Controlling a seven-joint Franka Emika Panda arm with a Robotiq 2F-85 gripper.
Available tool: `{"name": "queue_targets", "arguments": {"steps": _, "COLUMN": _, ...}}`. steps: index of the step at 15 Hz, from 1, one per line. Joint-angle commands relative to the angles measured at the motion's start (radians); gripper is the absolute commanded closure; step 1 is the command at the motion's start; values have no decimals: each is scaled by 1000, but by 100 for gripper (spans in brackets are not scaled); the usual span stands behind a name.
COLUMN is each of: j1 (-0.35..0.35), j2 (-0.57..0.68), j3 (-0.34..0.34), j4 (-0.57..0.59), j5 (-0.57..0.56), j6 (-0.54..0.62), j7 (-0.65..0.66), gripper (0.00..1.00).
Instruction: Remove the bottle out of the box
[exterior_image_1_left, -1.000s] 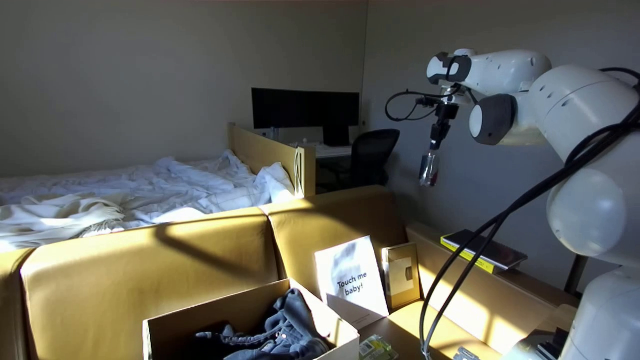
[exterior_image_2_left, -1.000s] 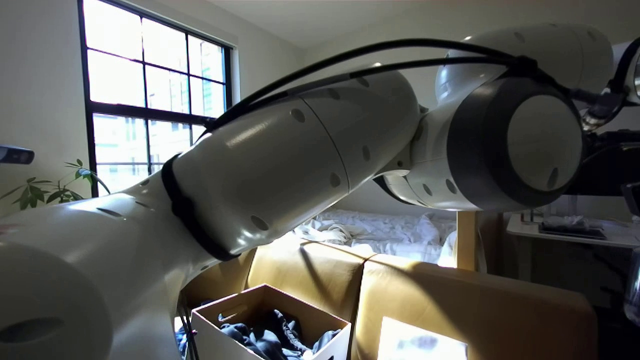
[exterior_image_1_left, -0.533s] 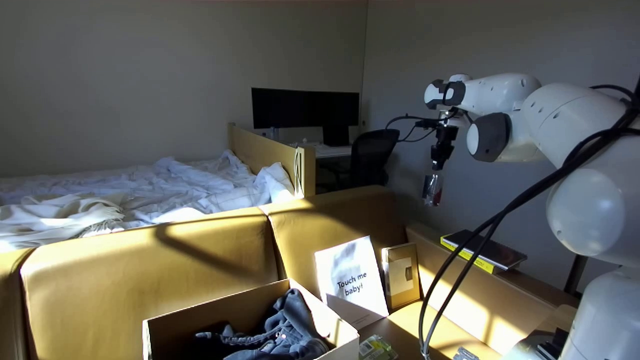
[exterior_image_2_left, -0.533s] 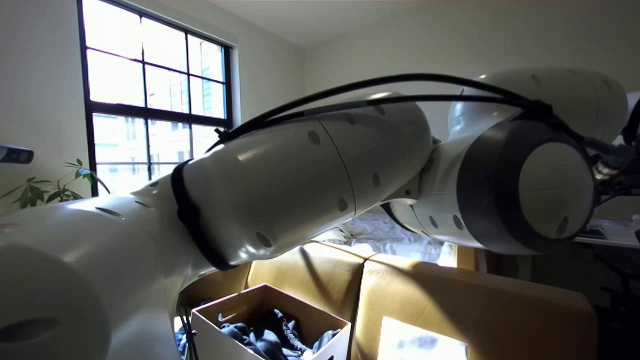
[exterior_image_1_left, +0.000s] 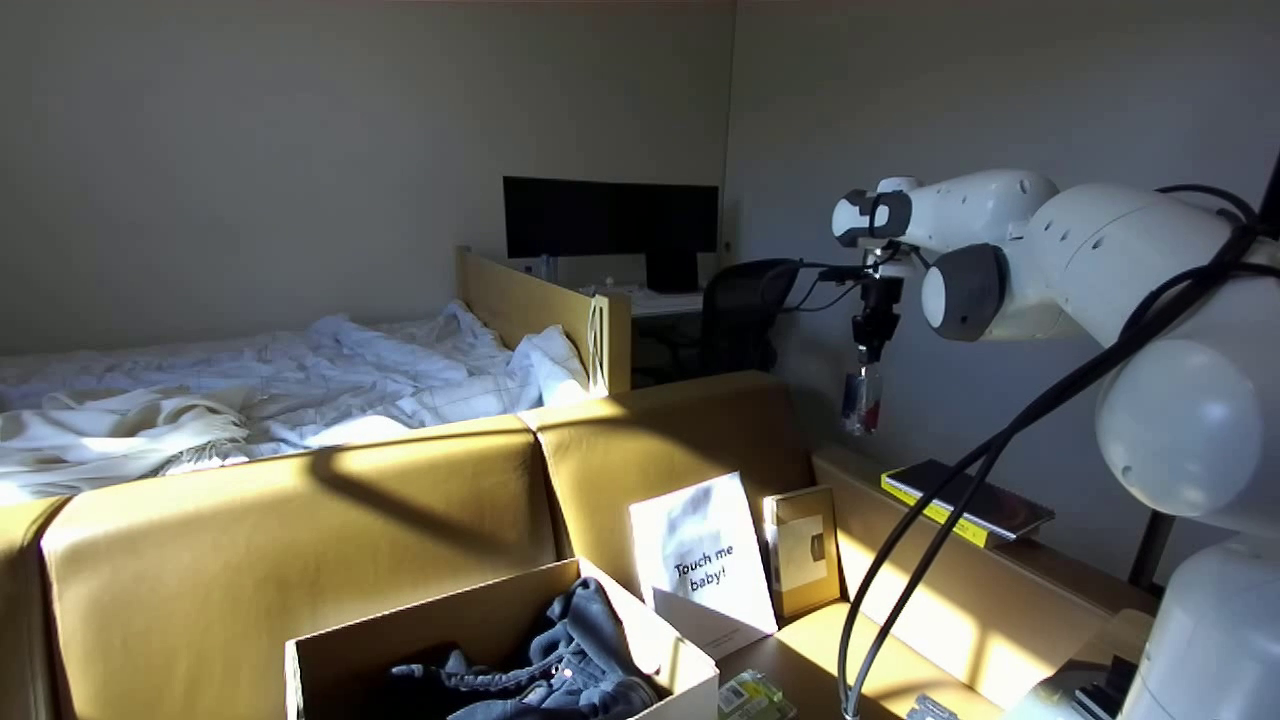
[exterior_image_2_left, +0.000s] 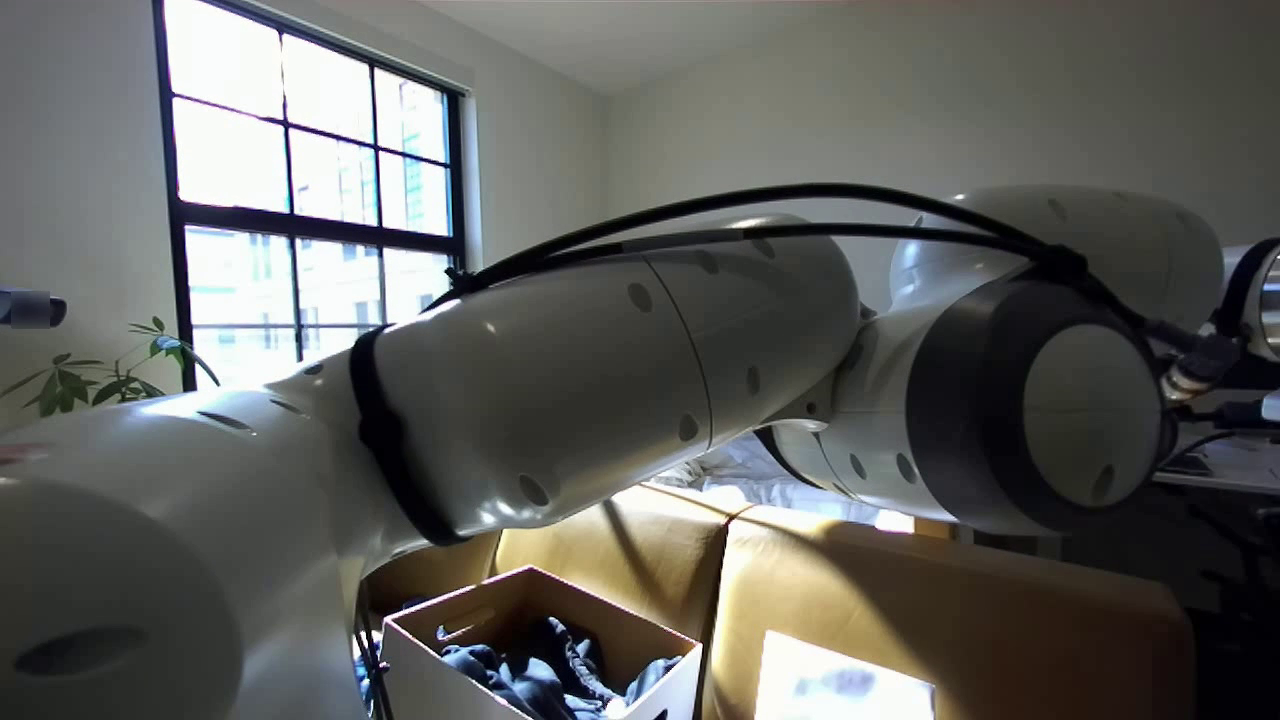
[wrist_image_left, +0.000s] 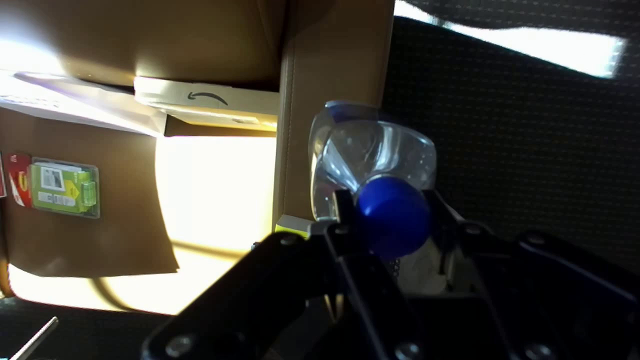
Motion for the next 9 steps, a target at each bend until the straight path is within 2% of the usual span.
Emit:
{"name": "queue_targets", "arguments": {"steps": 1, "j1": 28, "j2": -12, "j3": -19, "j4": -56, "j5": -25, "j6": 50, "j7": 18, "gripper": 89}}
{"name": "queue_targets", "arguments": {"steps": 2, "j1": 23, "j2": 60, "j3": -13, "j4": 63, "j5": -41, "j6": 10, "j7": 25, "gripper": 89}}
{"name": "queue_targets", "arguments": {"steps": 3, "j1": 25, "j2": 67, "j3": -12, "j4": 65, "j5": -42, "j6": 12, "j7": 20, "gripper": 89}}
{"name": "queue_targets", "arguments": {"steps": 4, "j1": 41, "j2": 9, "j3": -22, "j4": -53, "j5": -37, "j6": 68, "j7": 9, "gripper": 89}}
{"name": "queue_targets", "arguments": {"steps": 7, "j1": 55, "j2": 23, "j3": -21, "j4": -55, "j5": -34, "j6": 91, "j7": 2, "gripper": 89}}
{"name": "queue_targets", "arguments": {"steps": 8, "j1": 47, "j2": 88, "j3": -11, "j4": 61, "j5": -45, "j6": 42, "j7": 10, "gripper": 89}}
{"name": "queue_targets", "arguments": {"steps": 9, "j1": 48, "j2": 92, "j3": -6, "j4": 63, "j5": -42, "j6": 38, "j7": 8, "gripper": 89}}
